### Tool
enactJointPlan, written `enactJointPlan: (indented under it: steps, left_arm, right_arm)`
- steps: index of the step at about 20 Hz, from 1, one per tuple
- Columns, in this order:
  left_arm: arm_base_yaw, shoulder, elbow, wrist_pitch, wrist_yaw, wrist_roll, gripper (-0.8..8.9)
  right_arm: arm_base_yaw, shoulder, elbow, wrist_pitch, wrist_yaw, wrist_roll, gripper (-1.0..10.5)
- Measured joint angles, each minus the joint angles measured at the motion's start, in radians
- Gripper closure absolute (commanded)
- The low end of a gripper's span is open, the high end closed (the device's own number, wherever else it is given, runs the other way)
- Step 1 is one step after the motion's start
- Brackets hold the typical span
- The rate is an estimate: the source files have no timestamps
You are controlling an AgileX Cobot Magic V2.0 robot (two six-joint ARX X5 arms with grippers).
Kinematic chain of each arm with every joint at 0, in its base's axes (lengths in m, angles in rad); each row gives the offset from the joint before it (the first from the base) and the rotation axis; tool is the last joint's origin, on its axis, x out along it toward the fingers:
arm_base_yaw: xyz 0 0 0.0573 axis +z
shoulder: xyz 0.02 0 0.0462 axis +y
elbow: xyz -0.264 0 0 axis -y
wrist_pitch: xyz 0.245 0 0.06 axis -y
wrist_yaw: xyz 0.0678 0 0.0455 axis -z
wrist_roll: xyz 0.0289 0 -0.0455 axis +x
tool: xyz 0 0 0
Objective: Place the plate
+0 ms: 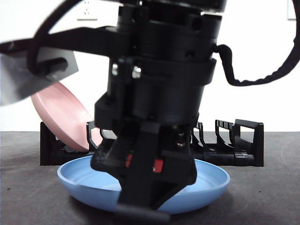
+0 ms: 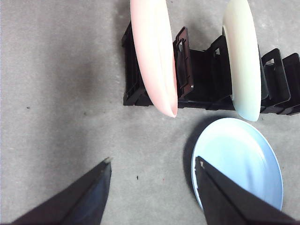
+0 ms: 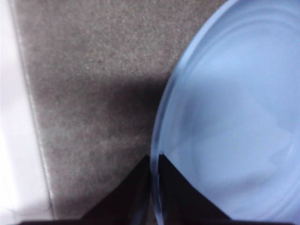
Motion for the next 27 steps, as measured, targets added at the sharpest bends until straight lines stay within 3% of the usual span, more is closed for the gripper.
enactJointPlan:
  steps: [1, 4, 5, 7, 9, 11, 14, 22, 27]
  left_arm:
    - [0.000, 0.000, 0.000, 0.000, 0.000, 0.000, 5.31]
    - [0.000, 0.000, 0.000, 0.000, 0.000, 0.000, 5.31]
    - [0.000, 0.000, 0.000, 0.000, 0.000, 0.000, 5.31]
    - [0.000, 0.000, 0.000, 0.000, 0.000, 0.000, 5.31]
    - [0.000, 0.000, 0.000, 0.000, 0.000, 0.000, 5.31]
    - [0.000, 0.000, 0.000, 0.000, 0.000, 0.000, 5.32]
    - [0.000, 0.000, 0.000, 0.016, 0.000, 0.000, 5.34]
    - [-0.022, 0.040, 0.000, 0.084, 0.000, -0.065, 5.34]
    - [-0.069, 0.126, 0.017, 0.116, 0.000, -0.087, 5.34]
  right_arm:
    - [-0.003, 0.000, 0.000, 0.000, 0.000, -0.001, 9.1]
    - [-0.008, 0.002, 0.000, -0.008, -0.001, 0.000, 6.7]
    - [-0.009, 0.002, 0.000, -0.011, -0.001, 0.002, 6.4]
    - [-0.006, 0.002, 0.011, -0.061, -0.014, 0.026, 6.4]
    - [0.001, -0.008, 0.055, -0.117, -0.087, 0.049, 6.4]
    - [0.002, -0.066, 0.109, -0.102, -0.170, 0.067, 6.4]
    - [-0.041, -0.243, 0.145, -0.011, -0.229, 0.106, 6.4]
    - [-0.486, -0.526, 0.145, -0.185, -0.401, 0.357, 6.4]
    - [-0.732, -0.551, 0.145, -0.334, -0.398, 0.392, 6.4]
